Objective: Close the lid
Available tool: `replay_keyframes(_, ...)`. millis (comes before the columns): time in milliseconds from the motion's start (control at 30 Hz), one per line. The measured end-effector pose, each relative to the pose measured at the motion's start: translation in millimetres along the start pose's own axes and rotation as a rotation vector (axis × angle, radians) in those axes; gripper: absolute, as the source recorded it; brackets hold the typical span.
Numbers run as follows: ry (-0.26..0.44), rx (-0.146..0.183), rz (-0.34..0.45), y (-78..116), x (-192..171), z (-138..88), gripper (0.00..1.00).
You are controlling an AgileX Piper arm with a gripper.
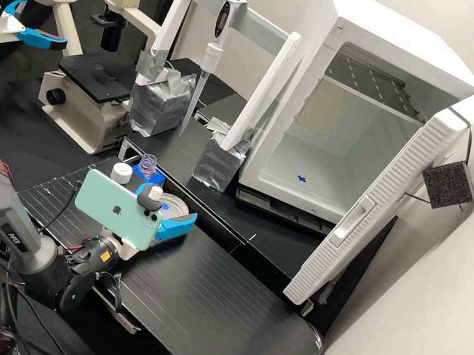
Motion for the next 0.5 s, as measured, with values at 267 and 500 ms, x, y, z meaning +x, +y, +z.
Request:
replay_keyframes(267, -0.006, 0.011, -0.001, 1.4, -2.0, 2.1, 1.00)
replay_keyframes(500, -0.002, 0.009, -0.004, 0.9, -1.8, 1.6, 1.00)
